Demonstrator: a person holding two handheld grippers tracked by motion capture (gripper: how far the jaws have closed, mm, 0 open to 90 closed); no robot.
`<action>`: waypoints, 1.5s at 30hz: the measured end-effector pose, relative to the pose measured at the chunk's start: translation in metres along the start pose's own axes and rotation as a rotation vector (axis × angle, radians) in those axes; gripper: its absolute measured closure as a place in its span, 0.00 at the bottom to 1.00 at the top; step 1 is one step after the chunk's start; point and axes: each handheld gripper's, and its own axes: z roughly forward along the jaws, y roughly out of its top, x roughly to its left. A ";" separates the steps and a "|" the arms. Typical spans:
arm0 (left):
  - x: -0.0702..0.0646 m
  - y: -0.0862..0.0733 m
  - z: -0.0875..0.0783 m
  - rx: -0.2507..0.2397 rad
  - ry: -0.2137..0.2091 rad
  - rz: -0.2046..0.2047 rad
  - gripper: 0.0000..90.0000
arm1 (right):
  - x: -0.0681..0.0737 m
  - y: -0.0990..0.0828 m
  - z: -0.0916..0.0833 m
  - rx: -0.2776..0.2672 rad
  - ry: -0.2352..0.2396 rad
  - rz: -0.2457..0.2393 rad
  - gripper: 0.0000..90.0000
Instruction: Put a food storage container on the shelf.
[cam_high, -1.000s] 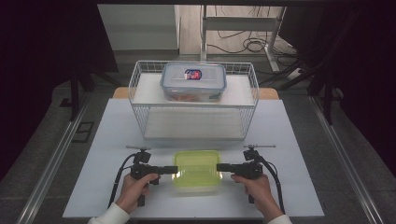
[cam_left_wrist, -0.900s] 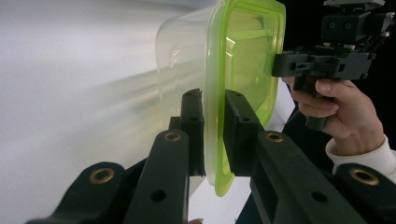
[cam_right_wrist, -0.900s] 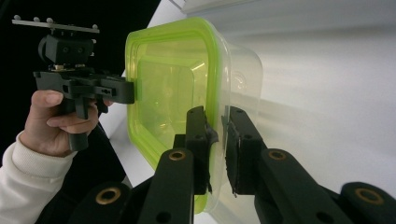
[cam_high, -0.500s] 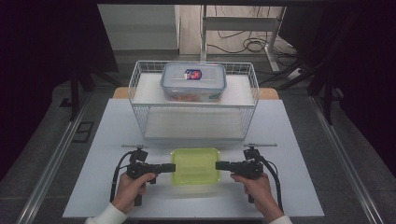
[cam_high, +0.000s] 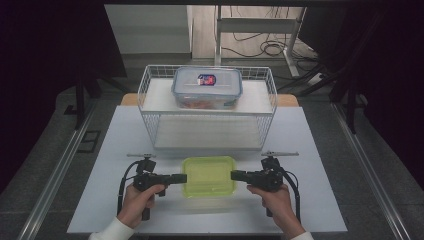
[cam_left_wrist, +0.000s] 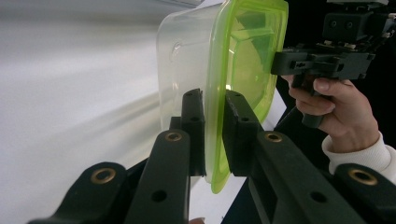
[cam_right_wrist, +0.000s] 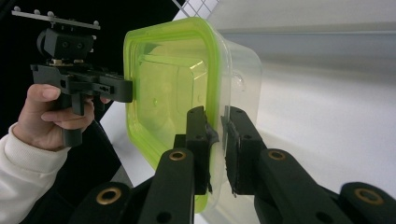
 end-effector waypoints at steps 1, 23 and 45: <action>-0.001 0.000 -0.001 -0.003 0.000 0.003 0.89 | 0.001 0.000 0.000 0.000 -0.003 -0.004 0.89; -0.027 0.024 -0.018 -0.036 0.012 0.048 0.89 | 0.022 0.023 -0.013 -0.043 0.006 -0.051 0.89; -0.054 0.068 -0.039 -0.059 -0.013 0.080 0.90 | 0.051 0.069 -0.037 -0.092 0.010 -0.117 0.89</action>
